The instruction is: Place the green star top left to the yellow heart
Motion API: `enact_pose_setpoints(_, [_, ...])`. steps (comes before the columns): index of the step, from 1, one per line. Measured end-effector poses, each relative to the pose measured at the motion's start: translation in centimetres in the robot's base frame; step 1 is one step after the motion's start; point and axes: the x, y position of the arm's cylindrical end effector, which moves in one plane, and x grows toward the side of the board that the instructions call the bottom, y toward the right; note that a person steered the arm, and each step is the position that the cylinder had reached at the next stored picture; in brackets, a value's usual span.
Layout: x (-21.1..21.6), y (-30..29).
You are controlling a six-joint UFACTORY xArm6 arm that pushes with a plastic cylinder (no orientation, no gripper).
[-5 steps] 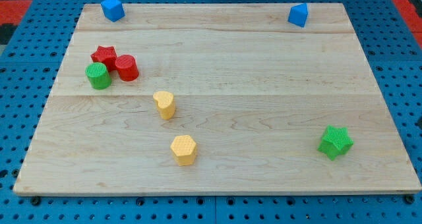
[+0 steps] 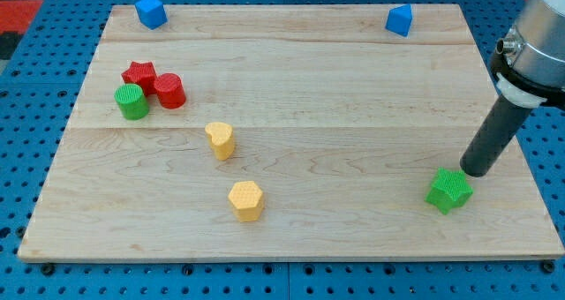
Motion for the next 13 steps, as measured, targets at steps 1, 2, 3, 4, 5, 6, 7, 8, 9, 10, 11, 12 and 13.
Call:
enact_pose_setpoints(1, [0.0, 0.0])
enact_pose_setpoints(2, [0.0, 0.1])
enact_pose_setpoints(3, [2.1, 5.5])
enact_pose_setpoints(4, [4.0, 1.4])
enact_pose_setpoints(5, [-0.4, -7.7])
enact_pose_setpoints(6, [-2.8, -11.8])
enact_pose_setpoints(7, [-0.5, -1.9])
enact_pose_setpoints(8, [5.8, -1.9])
enact_pose_setpoints(9, [2.2, -9.3])
enact_pose_setpoints(10, [-5.1, -18.0])
enact_pose_setpoints(11, [-7.2, -22.0])
enact_pose_setpoints(12, [-2.8, -14.9])
enact_pose_setpoints(13, [0.1, -20.3])
